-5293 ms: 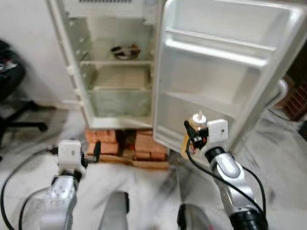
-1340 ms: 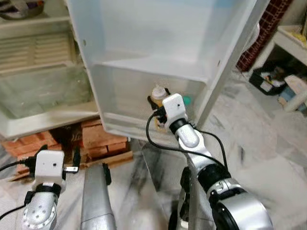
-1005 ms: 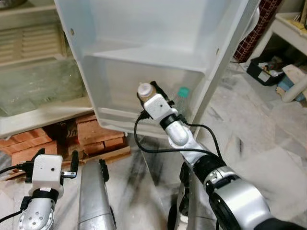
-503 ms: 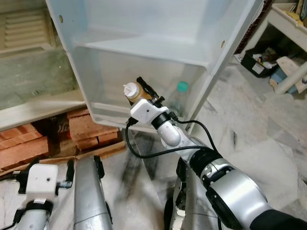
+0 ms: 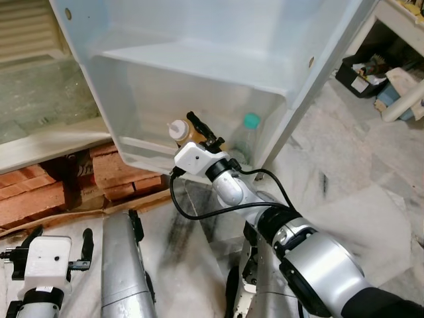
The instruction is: Restocking fridge
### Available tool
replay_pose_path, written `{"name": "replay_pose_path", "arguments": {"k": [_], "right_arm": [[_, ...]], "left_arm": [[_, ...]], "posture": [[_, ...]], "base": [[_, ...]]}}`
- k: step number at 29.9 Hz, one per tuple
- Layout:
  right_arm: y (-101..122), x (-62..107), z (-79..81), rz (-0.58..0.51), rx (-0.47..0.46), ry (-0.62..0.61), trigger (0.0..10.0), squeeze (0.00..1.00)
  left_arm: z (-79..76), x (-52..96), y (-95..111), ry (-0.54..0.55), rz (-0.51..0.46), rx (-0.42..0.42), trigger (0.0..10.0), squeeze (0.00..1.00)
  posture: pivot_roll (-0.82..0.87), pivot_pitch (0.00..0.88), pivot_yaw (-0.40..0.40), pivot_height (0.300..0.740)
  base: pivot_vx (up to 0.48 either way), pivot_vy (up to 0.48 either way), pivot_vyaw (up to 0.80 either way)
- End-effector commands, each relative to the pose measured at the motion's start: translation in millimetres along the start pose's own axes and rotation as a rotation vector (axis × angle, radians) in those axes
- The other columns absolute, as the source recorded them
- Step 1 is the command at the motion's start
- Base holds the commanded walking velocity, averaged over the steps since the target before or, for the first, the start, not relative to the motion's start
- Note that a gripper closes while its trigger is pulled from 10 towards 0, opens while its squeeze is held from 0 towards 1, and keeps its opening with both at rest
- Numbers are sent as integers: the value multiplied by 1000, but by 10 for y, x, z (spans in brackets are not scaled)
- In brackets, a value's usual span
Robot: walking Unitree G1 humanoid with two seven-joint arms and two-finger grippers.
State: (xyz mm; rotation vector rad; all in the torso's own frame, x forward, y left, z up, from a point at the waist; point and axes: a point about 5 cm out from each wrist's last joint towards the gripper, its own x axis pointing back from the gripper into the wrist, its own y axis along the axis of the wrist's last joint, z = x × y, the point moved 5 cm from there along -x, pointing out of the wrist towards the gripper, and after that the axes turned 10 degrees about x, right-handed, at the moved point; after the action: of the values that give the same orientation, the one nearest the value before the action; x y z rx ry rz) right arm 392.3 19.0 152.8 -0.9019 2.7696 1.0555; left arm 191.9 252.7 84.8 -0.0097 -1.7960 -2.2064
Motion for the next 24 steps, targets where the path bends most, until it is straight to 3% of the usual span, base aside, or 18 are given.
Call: {"name": "replay_pose_path", "arguments": {"k": [1, 6, 7, 8, 9, 18, 24], "right_arm": [[-319, 84, -63, 151, -48, -20, 10000, 0], [-660, 218, -128, 313, -176, -40, 10000, 0], [-734, 258, -148, 343, -206, -49, 10000, 388], [-734, 258, -148, 343, -206, -49, 10000, 388], [-860, 330, -199, 389, -234, -72, 10000, 1000], [-1053, 424, -359, 443, -215, -94, 10000, 1000], [-1021, 348, -506, 425, -206, -126, 10000, 1000]], "left_arm": [[-16, 20, -27, -9, 18, -7, 10000, 0], [-21, -16, -12, -12, 13, -8, 10000, 0], [-24, -27, -9, -13, 12, -7, 10000, 0], [-24, -27, -9, -13, 12, -7, 10000, 0], [-36, -50, -6, -16, 9, -6, 10000, 0], [-60, -139, -1, -22, 2, -5, 10000, 0], [-58, -214, 12, -21, -7, -9, 10000, 0]], "posture": [[318, 259, -108, 447], [312, 253, -108, 447], [311, 252, -108, 447], [311, 252, -108, 447], [307, 248, -107, 447], [298, 226, -101, 447], [292, 204, -98, 447]], "base": [[0, 0, 0], [0, 0, 0], [0, 0, 0], [0, 0, 0], [0, 0, 0], [0, 0, 0], [0, 0, 0]]}}
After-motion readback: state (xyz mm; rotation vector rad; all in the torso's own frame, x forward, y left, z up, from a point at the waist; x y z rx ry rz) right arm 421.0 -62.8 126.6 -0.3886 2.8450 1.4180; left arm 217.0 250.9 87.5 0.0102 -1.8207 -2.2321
